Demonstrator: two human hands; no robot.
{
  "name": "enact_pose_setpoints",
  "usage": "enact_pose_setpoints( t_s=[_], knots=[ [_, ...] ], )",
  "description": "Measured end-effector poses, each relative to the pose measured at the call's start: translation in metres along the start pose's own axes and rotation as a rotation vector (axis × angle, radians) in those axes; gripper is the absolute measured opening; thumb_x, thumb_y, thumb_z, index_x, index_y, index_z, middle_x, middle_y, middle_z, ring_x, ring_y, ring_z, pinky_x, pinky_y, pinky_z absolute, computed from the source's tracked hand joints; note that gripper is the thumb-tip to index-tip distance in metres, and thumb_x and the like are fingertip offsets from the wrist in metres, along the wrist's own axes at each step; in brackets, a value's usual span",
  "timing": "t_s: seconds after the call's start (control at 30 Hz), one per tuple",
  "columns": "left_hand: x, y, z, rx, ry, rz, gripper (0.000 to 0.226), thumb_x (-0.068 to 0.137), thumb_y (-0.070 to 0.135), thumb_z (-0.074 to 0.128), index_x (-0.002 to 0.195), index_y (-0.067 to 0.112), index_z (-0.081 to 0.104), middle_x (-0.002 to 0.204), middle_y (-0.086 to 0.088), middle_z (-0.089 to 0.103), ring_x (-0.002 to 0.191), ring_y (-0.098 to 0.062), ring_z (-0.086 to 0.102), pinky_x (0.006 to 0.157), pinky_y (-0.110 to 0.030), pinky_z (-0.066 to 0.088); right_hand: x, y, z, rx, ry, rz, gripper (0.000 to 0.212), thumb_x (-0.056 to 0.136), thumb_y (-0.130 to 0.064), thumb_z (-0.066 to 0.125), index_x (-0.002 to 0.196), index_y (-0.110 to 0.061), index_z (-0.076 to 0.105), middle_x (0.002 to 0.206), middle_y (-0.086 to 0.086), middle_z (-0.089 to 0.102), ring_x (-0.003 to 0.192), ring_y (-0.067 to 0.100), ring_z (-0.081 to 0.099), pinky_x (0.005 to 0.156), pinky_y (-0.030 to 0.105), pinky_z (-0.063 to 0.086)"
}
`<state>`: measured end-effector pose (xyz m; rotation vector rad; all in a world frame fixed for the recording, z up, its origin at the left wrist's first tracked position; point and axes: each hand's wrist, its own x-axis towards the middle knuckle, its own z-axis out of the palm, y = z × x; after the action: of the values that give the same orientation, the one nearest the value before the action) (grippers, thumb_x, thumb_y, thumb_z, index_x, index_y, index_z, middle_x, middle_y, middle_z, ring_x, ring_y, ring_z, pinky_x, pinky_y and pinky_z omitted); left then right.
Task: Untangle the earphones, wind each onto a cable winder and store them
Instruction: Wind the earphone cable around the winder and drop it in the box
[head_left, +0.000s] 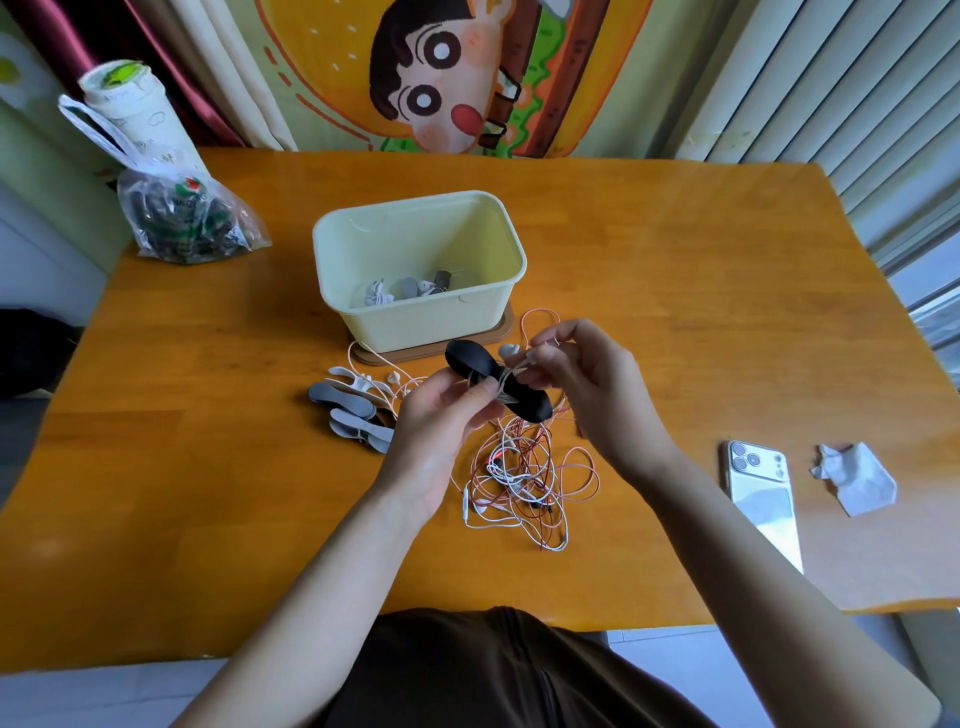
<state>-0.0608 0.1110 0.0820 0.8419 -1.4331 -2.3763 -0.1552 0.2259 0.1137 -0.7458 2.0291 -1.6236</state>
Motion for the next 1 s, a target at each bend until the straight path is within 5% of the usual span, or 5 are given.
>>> enact_pose_setpoints(
  t_s=[0.13,0.27,0.47,0.67,1.0],
  knots=[
    [0.0016,0.0018,0.0021,0.019,-0.002,0.013,0.016,0.092,0.0,0.055,0.099,0.008,0.067,0.09,-0.003,0.073,0.086,-0.012,0.068,0.076,-0.022,0.052,0.0002,-0.0095,-0.0017,0.01,-0.045,0.018,0.017,0.091,-0.005,0.056,0.082,-0.019,0.06,0.073,-0.003,0.065,0.064,-0.002,0.061,0.053,0.007,0.043],
    [0.0013,0.0026,0.0031,0.017,-0.014,0.005,0.017,0.092,0.003,0.057,0.102,0.011,0.067,0.098,-0.007,0.072,0.09,-0.013,0.067,0.079,-0.023,0.052,0.0011,-0.0077,-0.0035,-0.165,-0.011,0.018,0.007,0.091,-0.015,0.061,0.085,-0.018,0.064,0.072,-0.001,0.063,0.047,-0.003,0.052,0.042,0.008,0.035],
    [0.0006,0.002,0.0025,0.016,0.002,-0.006,0.016,0.091,0.004,0.058,0.103,0.011,0.066,0.095,-0.003,0.073,0.09,-0.013,0.069,0.085,-0.027,0.051,0.0014,-0.0016,0.0036,-0.229,0.082,0.013,0.005,0.089,-0.017,0.063,0.085,-0.02,0.064,0.084,-0.009,0.064,0.071,-0.009,0.059,0.063,0.006,0.042],
    [-0.0015,0.0021,0.002,0.02,-0.041,0.019,0.018,0.092,0.003,0.055,0.104,0.013,0.065,0.093,0.001,0.073,0.091,-0.01,0.068,0.085,-0.025,0.052,-0.0001,-0.007,0.0056,-0.218,0.083,0.037,0.008,0.089,-0.015,0.063,0.082,-0.018,0.064,0.069,-0.013,0.063,0.056,-0.009,0.057,0.05,0.005,0.039],
    [-0.0003,0.0004,-0.0046,0.137,-0.017,0.06,0.016,0.086,0.006,0.065,0.101,0.014,0.066,0.096,-0.009,0.071,0.095,-0.018,0.067,0.08,-0.021,0.051,-0.0023,-0.0038,0.0058,-0.294,0.051,0.021,0.007,0.088,-0.021,0.065,0.081,-0.022,0.064,0.077,-0.01,0.066,0.064,-0.005,0.058,0.056,0.008,0.042]
  ],
)
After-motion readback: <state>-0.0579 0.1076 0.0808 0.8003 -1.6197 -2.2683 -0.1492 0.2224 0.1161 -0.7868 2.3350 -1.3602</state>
